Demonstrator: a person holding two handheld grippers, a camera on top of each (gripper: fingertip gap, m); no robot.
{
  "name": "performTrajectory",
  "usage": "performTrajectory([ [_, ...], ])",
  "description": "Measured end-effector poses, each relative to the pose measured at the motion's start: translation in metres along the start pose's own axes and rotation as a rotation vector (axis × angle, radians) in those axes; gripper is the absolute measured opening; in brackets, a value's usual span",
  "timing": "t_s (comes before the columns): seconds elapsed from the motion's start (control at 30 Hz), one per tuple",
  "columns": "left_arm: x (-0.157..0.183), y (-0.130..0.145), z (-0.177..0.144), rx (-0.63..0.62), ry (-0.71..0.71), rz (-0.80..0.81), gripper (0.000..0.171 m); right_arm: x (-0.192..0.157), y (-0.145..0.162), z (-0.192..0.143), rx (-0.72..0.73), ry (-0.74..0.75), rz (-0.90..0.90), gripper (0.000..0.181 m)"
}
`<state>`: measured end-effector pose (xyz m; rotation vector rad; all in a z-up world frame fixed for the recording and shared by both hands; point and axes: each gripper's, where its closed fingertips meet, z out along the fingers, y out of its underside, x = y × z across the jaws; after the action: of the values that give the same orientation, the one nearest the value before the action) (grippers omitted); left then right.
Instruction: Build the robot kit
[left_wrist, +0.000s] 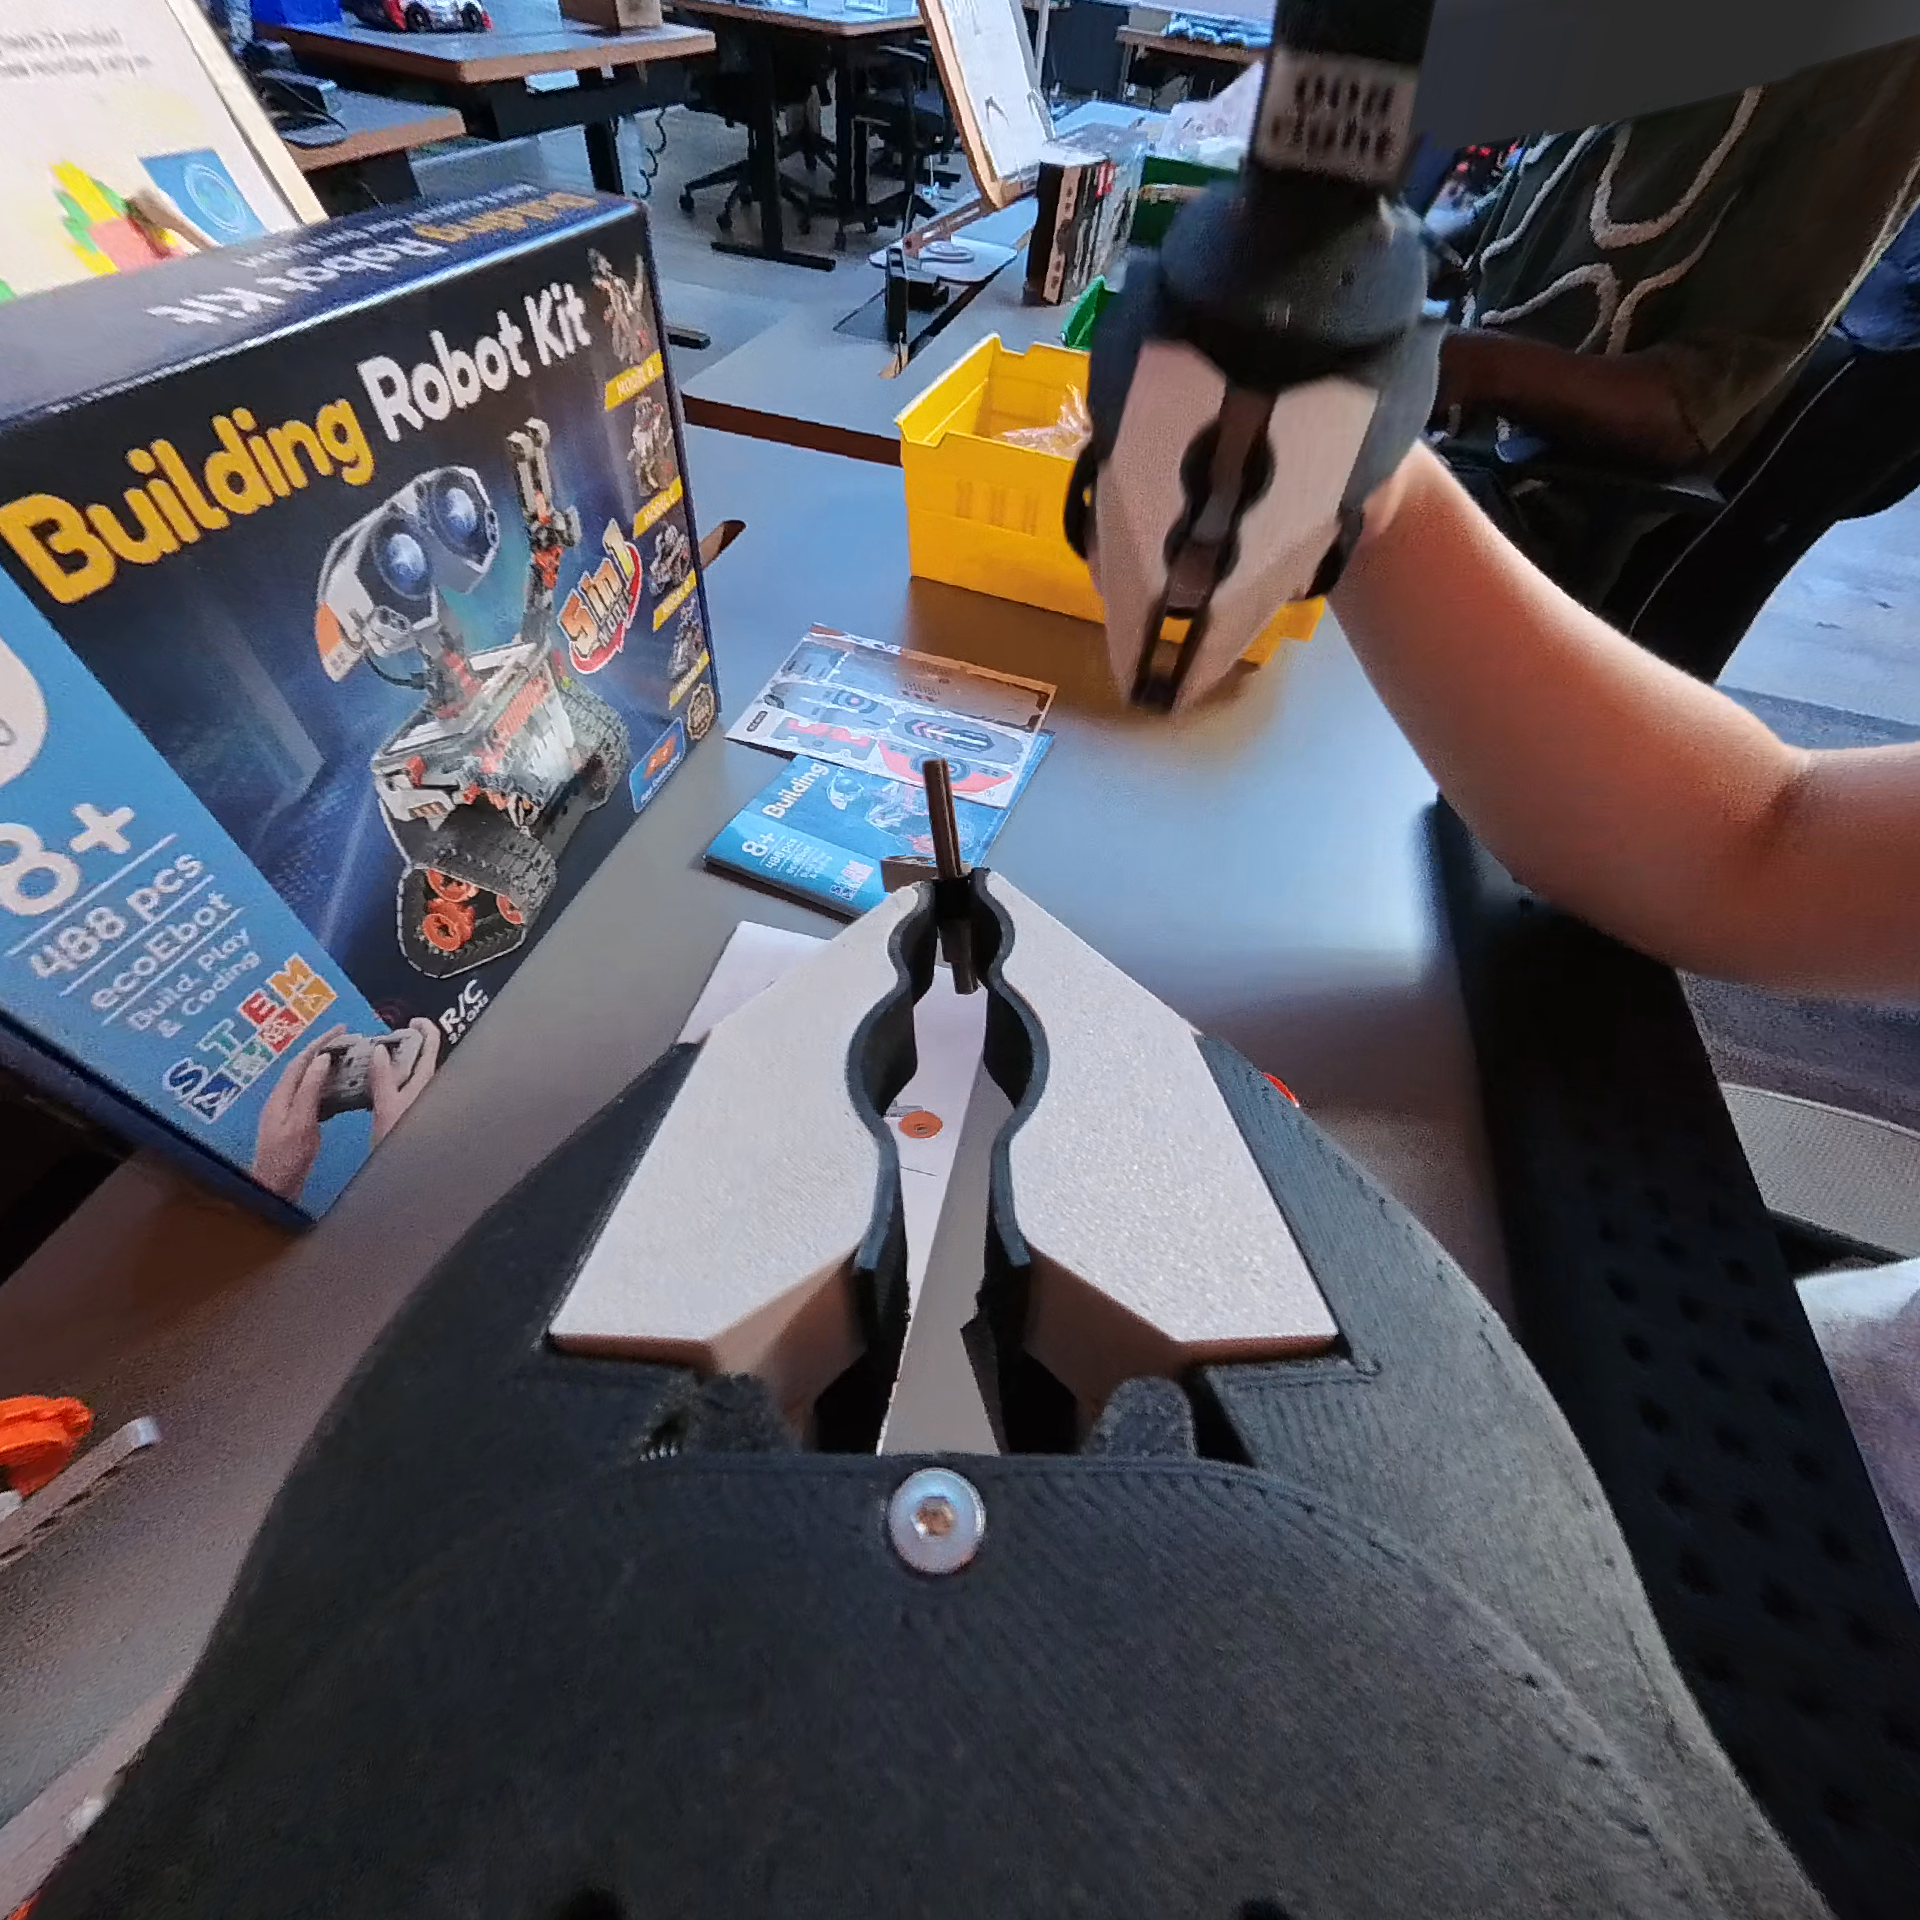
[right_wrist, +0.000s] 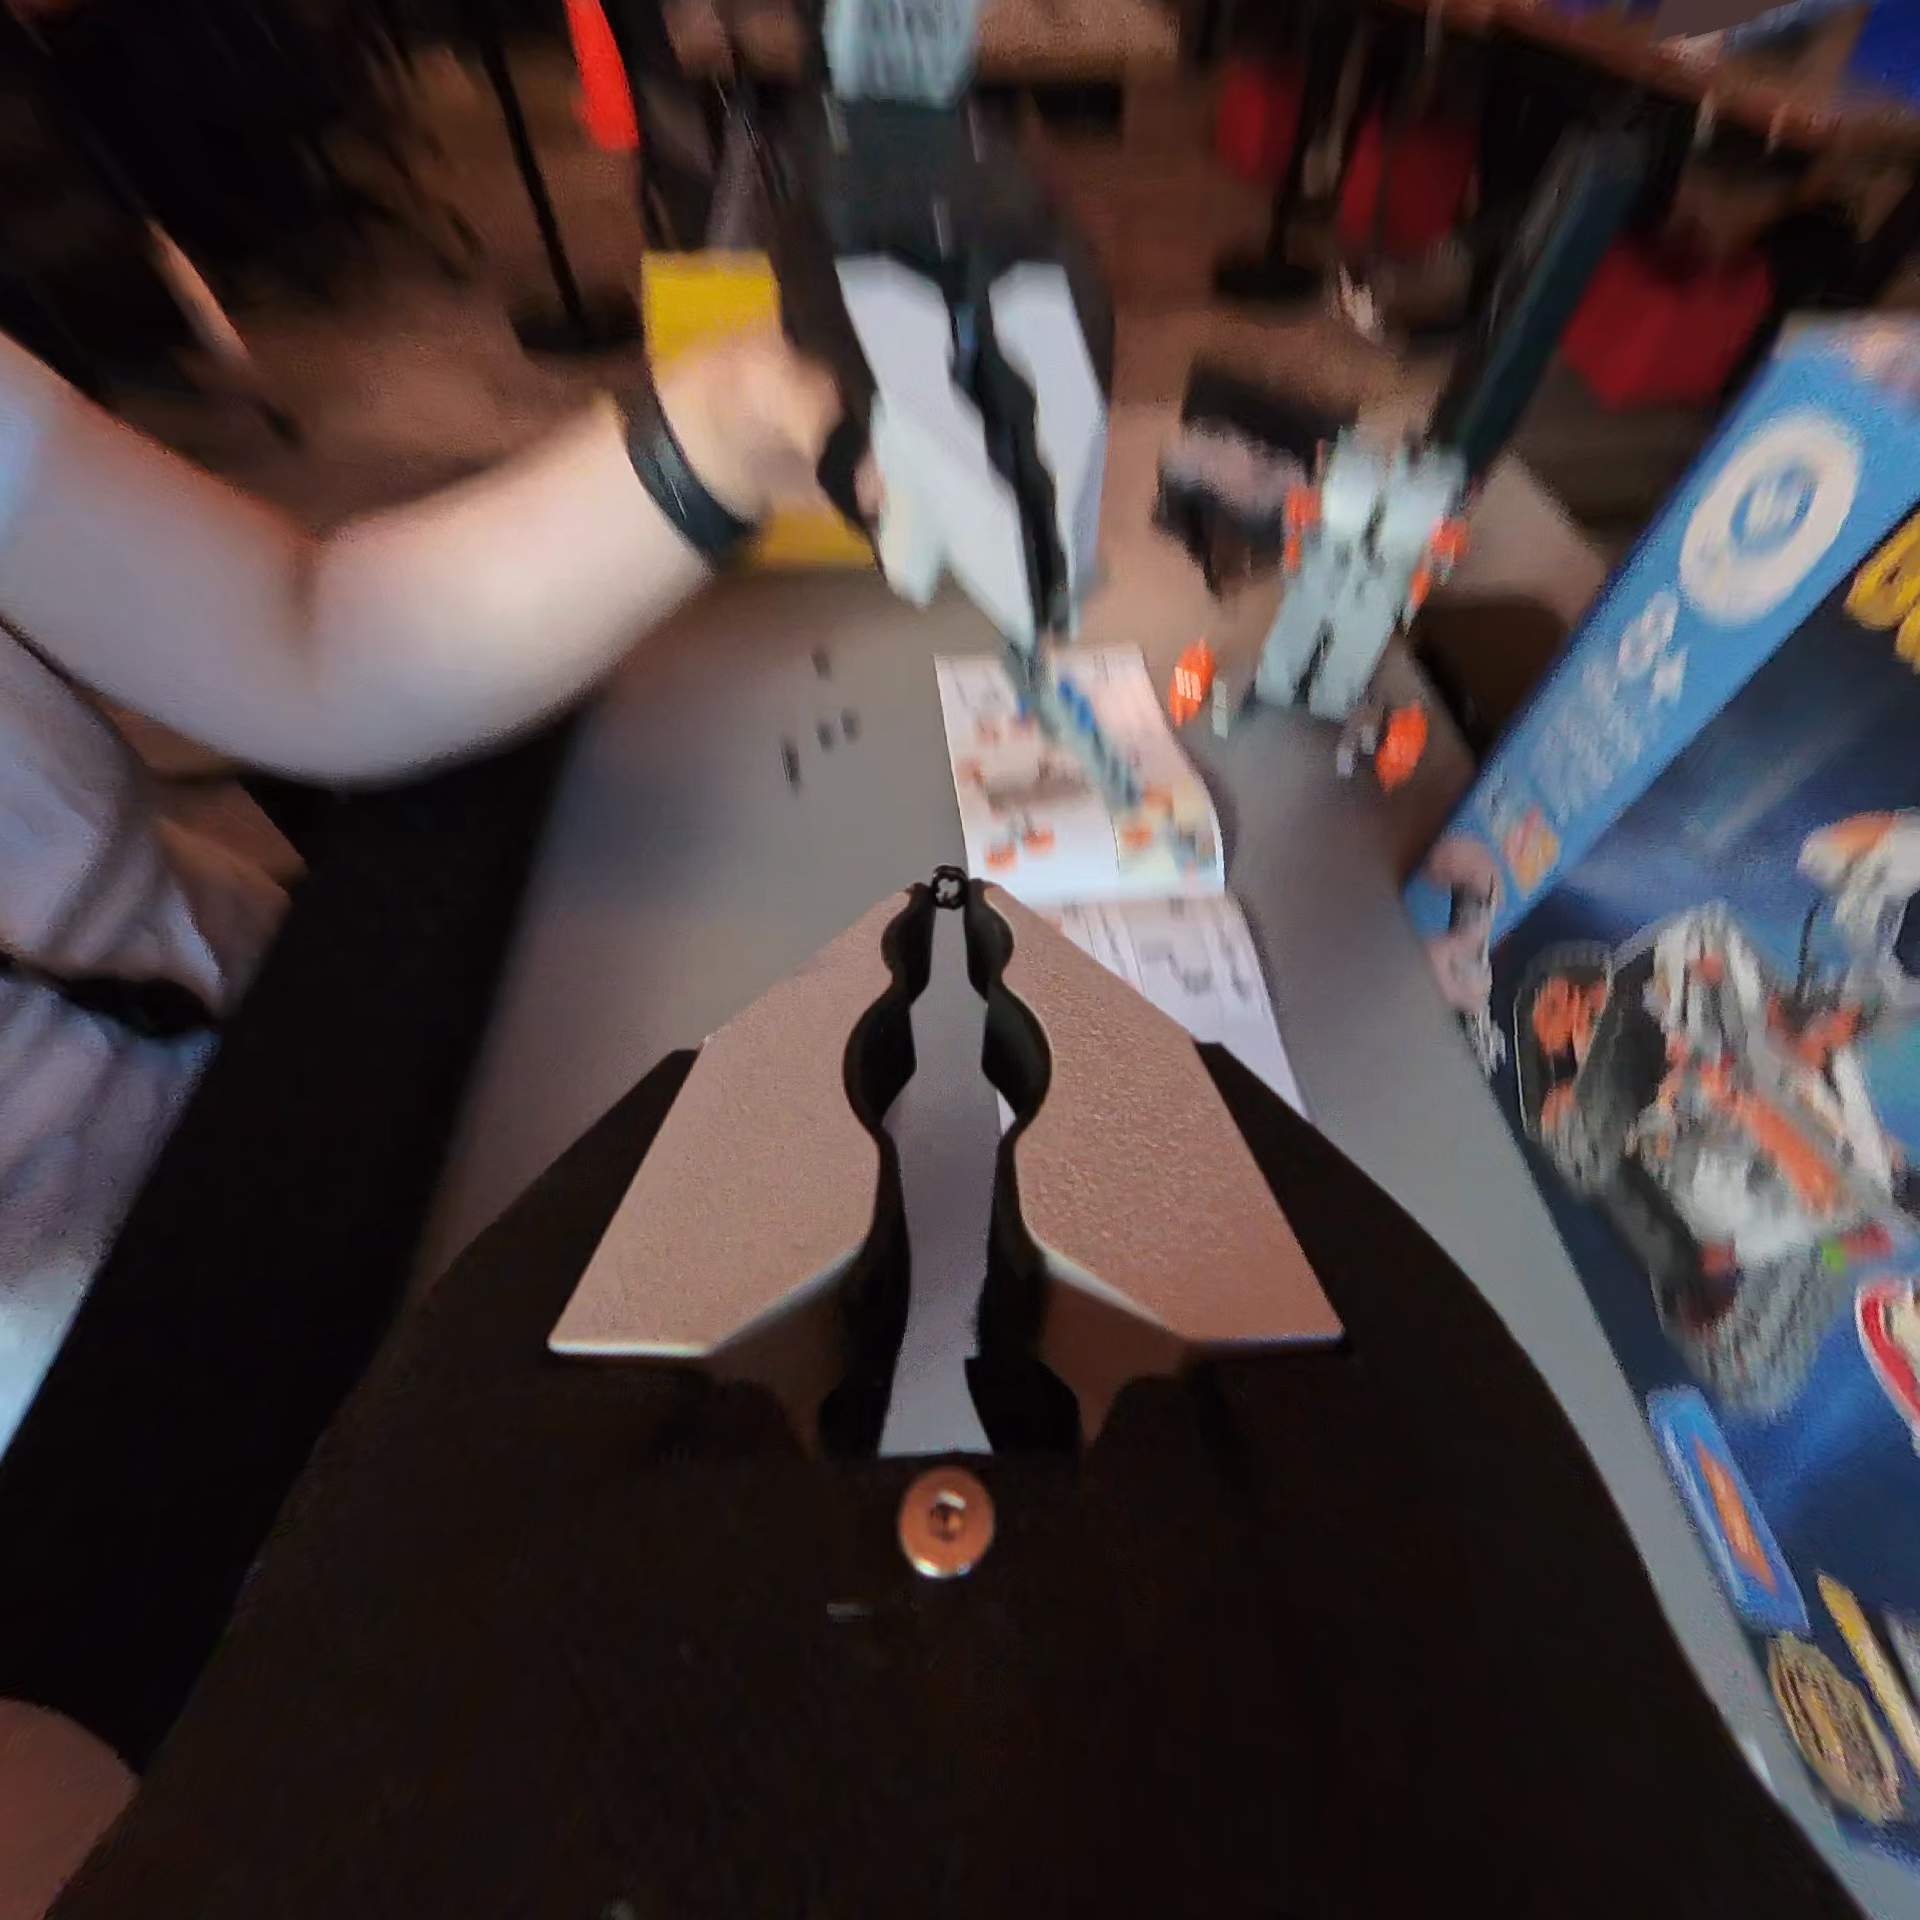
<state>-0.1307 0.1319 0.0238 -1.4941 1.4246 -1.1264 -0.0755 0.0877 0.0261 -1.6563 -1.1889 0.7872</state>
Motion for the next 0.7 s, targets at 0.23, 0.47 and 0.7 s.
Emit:
performTrajectory([
  [0.23,0.022,0.006,0.023,-0.047,0.013,0.096,0.003,-0.012,-0.024,-0.012,0.200,-0.078,-0.107,0.005],
  [0.47,0.044,0.054,0.028,-0.107,-0.099,0.121,0.003,-0.021,-0.003,0.014,0.172,-0.249,-0.051,0.004],
  [0.7,0.061,0.095,0.006,-0.136,-0.180,0.145,0.003,-0.030,0.031,0.077,0.026,-0.315,0.022,0.004],
])
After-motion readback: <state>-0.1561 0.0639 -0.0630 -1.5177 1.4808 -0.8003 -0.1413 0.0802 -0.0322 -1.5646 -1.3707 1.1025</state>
